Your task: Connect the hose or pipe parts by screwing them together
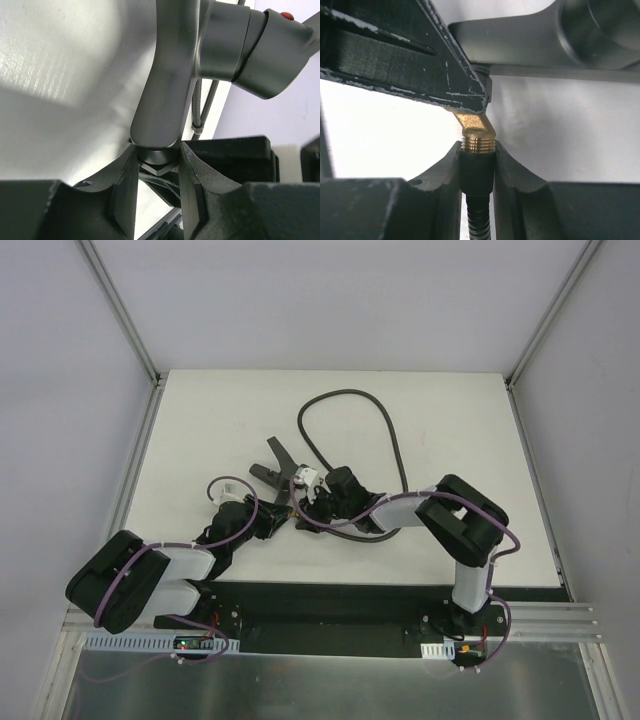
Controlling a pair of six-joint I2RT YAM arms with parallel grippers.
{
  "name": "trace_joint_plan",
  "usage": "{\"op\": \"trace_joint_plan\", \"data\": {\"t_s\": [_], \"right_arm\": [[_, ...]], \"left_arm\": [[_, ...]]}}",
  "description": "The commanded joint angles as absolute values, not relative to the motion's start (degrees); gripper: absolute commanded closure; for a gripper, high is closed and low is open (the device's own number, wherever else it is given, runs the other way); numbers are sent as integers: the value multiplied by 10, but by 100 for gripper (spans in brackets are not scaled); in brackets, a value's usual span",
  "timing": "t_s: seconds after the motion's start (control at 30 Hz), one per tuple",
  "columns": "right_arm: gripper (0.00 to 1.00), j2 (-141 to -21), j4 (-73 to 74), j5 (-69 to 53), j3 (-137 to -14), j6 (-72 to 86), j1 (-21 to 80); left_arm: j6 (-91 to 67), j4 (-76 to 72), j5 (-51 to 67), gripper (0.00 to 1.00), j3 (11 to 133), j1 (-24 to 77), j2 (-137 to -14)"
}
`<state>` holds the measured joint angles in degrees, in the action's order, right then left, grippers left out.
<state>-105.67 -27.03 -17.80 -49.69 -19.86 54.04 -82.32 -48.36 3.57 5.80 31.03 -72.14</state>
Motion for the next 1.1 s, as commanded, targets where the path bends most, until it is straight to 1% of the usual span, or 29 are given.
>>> {"op": "trace_joint_plan", "data": {"t_s": [0.0, 0.03, 0.13, 0.23, 0.27, 0.3, 0.33, 0.37, 0.43, 0.47, 0.5, 0.53, 0.6, 0.67, 0.73, 0.77, 0.83, 0.87, 0.97, 1.07], "right_arm": [[99, -1104, -494, -467, -517, 14, 473], [99, -1113, -553, -481, -515, 41, 465], [98, -1149, -656, -493, -508, 138, 440], [79, -1165, -682, -490, -500, 167, 426], [75, -1160, -679, -489, -497, 164, 425], [64, -1155, -672, -480, -489, 158, 425], [57, -1146, -645, -471, -483, 149, 424], [45, -1123, -626, -458, -476, 118, 424], [32, -1091, -568, -405, -448, 85, 425], [22, -1056, -544, -382, -440, 45, 425], [19, -1038, -521, -328, -422, 29, 425], [18, -1006, -481, -304, -415, 12, 425], [11, -973, -434, -252, -405, -38, 425], [7, -927, -361, -223, -402, -70, 432], [7, -891, -298, -155, -399, -135, 467], [7, -884, -282, -94, -399, -161, 498], [10, -882, -265, -35, -397, -217, 528], [13, -886, -267, 29, -393, -228, 553], [19, -906, -267, 106, -396, -261, 597], [24, -918, -273, 164, -400, -284, 642]], "left_arm": [[-791, -538, 69, 100, 54, 323, -735], [-789, -538, 67, 100, 54, 323, -737], [-790, -538, 64, 100, 55, 323, -748], [-795, -538, 62, 100, 58, 323, -761], [-795, -537, 62, 100, 58, 323, -765], [-796, -537, 61, 100, 59, 323, -766], [-796, -536, 60, 100, 61, 323, -766], [-796, -534, 58, 100, 62, 323, -766], [-797, -517, 59, 100, 70, 323, -765], [-797, -509, 60, 100, 73, 323, -764], [-798, -500, 59, 100, 80, 323, -763], [-798, -491, 61, 100, 83, 323, -761], [-802, -478, 61, 100, 86, 323, -761], [-802, -477, 62, 100, 87, 323, -759], [-805, -477, 63, 100, 89, 323, -757], [-806, -476, 63, 100, 89, 323, -754], [-806, -474, 67, 100, 94, 323, -751], [-804, -472, 71, 100, 97, 323, -752], [-809, -468, 78, 100, 105, 323, -751], [-814, -455, 88, 100, 112, 323, -747]]}}
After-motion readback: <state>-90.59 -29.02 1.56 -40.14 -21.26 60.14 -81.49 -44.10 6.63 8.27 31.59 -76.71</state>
